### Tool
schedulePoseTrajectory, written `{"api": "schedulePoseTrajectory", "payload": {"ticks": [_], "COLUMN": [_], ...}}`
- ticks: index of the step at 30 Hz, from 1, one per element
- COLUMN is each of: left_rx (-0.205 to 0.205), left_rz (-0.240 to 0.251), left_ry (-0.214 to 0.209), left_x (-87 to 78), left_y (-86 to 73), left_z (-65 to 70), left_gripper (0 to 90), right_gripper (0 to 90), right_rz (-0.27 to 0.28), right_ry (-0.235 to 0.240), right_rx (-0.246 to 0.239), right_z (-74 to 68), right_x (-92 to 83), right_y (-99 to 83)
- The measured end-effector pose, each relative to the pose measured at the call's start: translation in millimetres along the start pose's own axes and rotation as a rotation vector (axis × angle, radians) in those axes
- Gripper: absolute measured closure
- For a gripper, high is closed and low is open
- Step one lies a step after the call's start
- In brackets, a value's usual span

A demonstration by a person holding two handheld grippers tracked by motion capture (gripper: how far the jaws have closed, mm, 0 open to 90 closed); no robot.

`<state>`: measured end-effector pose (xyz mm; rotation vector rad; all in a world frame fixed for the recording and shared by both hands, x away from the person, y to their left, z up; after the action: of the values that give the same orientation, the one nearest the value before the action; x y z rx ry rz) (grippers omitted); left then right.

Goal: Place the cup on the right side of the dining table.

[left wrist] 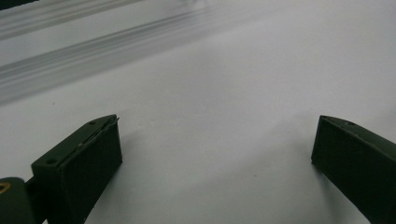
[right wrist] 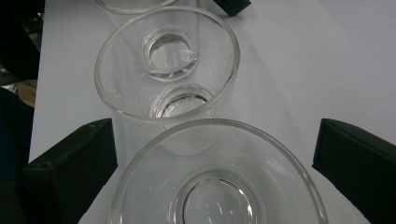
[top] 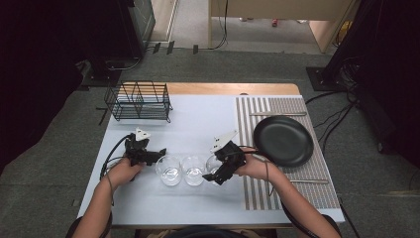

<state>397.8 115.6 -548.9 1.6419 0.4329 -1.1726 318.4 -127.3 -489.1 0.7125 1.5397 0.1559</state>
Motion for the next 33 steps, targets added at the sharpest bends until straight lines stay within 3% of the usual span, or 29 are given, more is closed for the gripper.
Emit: {"api": "schedulePoseTrajectory", "payload": {"ticks": [33], "left_rx": [0.001], "left_rz": [-0.001], "left_ry": [0.000], "left_x": [0.0], "left_y": [-0.1], "left_z": [-0.1], "left_gripper": [1.5], "right_gripper": [0.0], "right_rz": [-0.039], "right_ry": [0.041], "right_rx": [-0.047], "right_z": [-1.5], "right_x": [17.3], "right_y": [-13.2]}}
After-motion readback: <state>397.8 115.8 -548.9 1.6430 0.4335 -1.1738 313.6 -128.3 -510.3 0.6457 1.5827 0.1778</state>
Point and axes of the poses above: each handheld gripper's, and its own axes: x roughly forward along the jaws, y roughly out of its top, z roughly to its right, the point moved 7 cm from there along x, roughly forward along the jaws, and after that the axes turned 13 degrees about -z, right-handed, at the moved point
